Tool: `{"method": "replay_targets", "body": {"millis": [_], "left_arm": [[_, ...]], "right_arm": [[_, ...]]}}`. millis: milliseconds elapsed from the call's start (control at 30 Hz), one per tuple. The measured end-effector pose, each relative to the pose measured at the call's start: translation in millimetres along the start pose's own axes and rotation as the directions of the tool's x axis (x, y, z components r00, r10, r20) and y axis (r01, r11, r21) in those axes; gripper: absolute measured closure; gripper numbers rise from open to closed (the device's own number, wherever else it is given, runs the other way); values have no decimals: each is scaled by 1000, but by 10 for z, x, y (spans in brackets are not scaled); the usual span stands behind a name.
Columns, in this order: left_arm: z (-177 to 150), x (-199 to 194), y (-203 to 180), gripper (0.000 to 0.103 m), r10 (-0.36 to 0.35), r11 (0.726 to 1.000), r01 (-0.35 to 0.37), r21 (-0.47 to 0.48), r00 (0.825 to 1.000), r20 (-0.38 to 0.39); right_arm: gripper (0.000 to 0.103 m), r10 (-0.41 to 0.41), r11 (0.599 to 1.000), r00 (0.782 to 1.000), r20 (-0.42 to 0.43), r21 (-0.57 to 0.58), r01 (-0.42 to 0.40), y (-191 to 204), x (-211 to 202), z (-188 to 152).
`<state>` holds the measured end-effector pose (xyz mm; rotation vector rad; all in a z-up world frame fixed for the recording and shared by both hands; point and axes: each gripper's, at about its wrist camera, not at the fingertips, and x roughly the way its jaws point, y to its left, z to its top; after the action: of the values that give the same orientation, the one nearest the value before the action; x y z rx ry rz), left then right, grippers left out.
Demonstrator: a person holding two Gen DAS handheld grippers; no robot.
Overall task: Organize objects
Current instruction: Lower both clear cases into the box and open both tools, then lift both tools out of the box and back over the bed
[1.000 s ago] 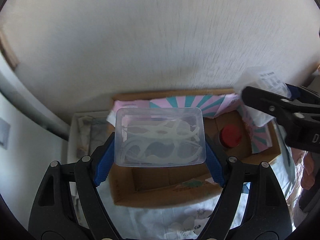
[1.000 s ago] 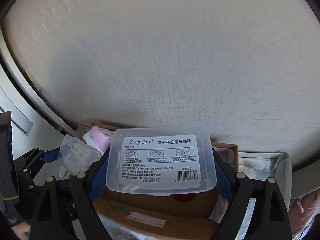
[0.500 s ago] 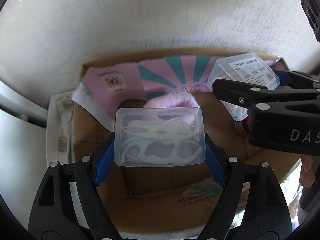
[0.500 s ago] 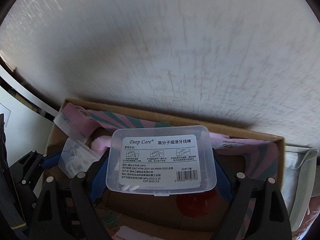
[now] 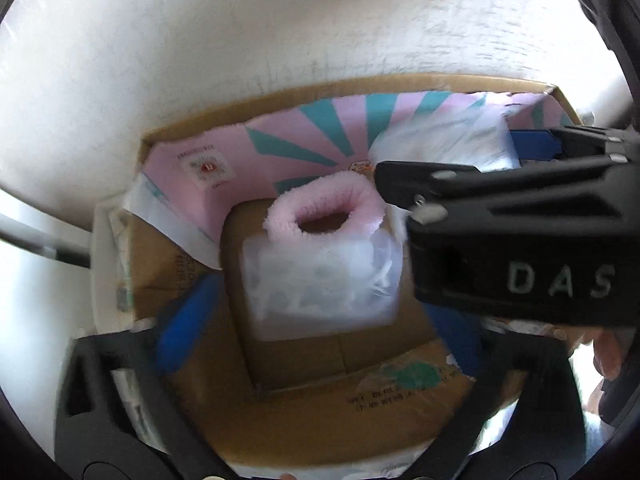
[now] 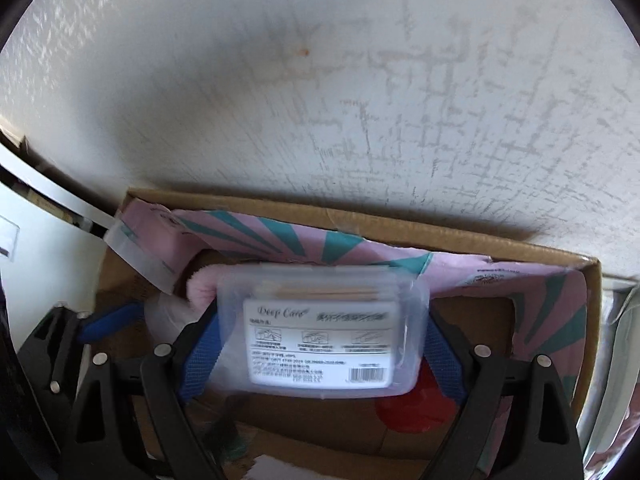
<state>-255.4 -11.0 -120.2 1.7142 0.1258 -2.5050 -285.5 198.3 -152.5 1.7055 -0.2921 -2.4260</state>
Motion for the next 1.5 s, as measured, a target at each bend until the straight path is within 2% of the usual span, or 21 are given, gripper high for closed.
{"method": "replay_targets", "body": {"millis": [33,67,167,300,400,433,567,667,800,933,1133,1267,1333,1500], "left_arm": [[-11,-33,-13,0,-1,1000,0,7,1000,10],[-29,-73,-29,0,-4,1000,4,16,1000,19],[-74,-116,-42,0,-10,1000,9,20,1000,20],[-129,-170,-29,0,-13,1000,13,-3,999,36],[-167,-260,-45,0,2,1000,-2,-4,998,65],[-189,-308,-55,0,9,1000,-9,-1,997,77],[-191,-500,-6,0,22,1000,-23,4,994,106],[-261,-738,65,0,32,999,-32,0,986,162],[-258,-1035,108,0,14,1000,-8,-26,975,221],[-411,-1402,175,0,17,999,-2,-54,958,286],[-676,-1741,310,0,10,992,36,-121,933,359],[-877,-1847,329,0,11,989,48,-140,920,391],[-974,-1888,328,0,4,988,57,-140,917,400],[-1140,-1885,319,0,-2,990,62,-130,910,414]], "right_arm": [[8,6,1000,1000,-2,16,-6,-17,-24,-6],[0,11,1000,1000,3,27,-11,-34,-48,-12],[0,30,999,999,33,38,-31,-71,-133,-41],[0,16,999,999,48,29,-17,-103,-219,-115],[0,-17,1000,998,54,21,16,-196,-342,-187],[0,-47,999,997,61,-2,47,-118,-404,-176],[0,-83,993,989,126,-69,92,29,-680,-170],[0,-109,989,976,187,-83,126,92,-903,-234],[0,-112,989,957,266,-61,133,181,-1125,-378],[0,-138,987,929,345,-35,159,318,-1375,-524],[0,-191,975,896,401,-26,220,430,-1670,-832],[0,-201,975,881,429,3,221,480,-1764,-1064],[0,-192,979,880,434,24,202,490,-1785,-1183],[0,-204,977,859,469,44,208,556,-1940,-1402]]}}
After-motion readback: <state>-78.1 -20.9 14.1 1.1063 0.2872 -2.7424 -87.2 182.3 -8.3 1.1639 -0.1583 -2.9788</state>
